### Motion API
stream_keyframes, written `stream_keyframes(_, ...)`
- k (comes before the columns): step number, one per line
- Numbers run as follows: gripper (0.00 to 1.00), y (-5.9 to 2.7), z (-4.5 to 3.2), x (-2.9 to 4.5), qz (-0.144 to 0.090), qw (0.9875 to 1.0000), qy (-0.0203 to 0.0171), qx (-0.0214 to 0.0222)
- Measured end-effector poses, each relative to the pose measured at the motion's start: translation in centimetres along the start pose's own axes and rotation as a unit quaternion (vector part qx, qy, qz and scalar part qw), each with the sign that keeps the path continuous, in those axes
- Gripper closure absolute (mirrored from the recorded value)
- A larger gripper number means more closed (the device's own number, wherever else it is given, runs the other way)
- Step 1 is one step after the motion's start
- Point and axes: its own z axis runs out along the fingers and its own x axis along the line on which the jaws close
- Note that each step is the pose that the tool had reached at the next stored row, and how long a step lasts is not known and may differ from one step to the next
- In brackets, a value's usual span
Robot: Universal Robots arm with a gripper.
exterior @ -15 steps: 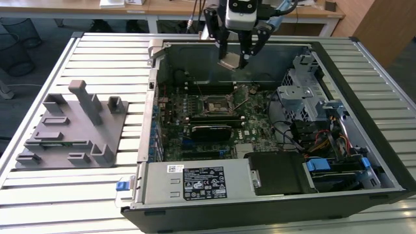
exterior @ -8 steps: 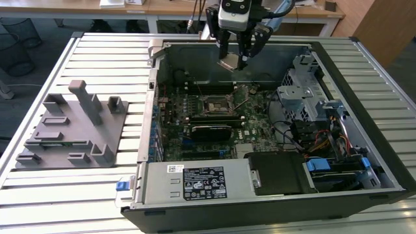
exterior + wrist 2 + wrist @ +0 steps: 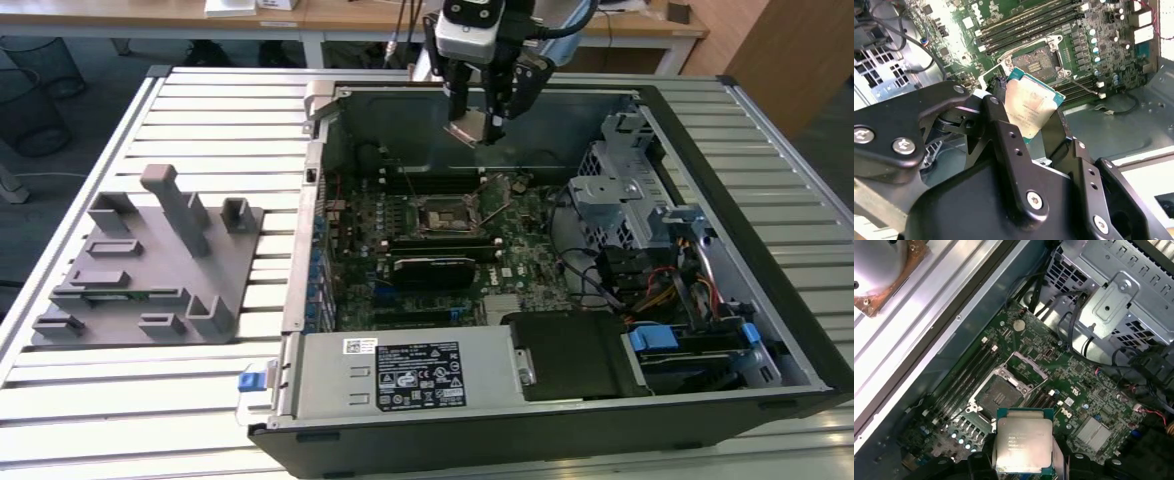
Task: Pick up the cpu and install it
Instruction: 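Place the cpu into insertion slot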
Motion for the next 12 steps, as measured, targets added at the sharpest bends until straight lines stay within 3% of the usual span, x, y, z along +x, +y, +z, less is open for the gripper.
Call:
stream_keyframes(3, 0.47, -0.04, 0.04, 0.06, 0.016, 0.9999, -0.0002, 0.0005)
stream_keyframes(12, 0.47, -0.21, 0.11, 0.38, 0.034, 0.9994, -0.0005, 0.0008)
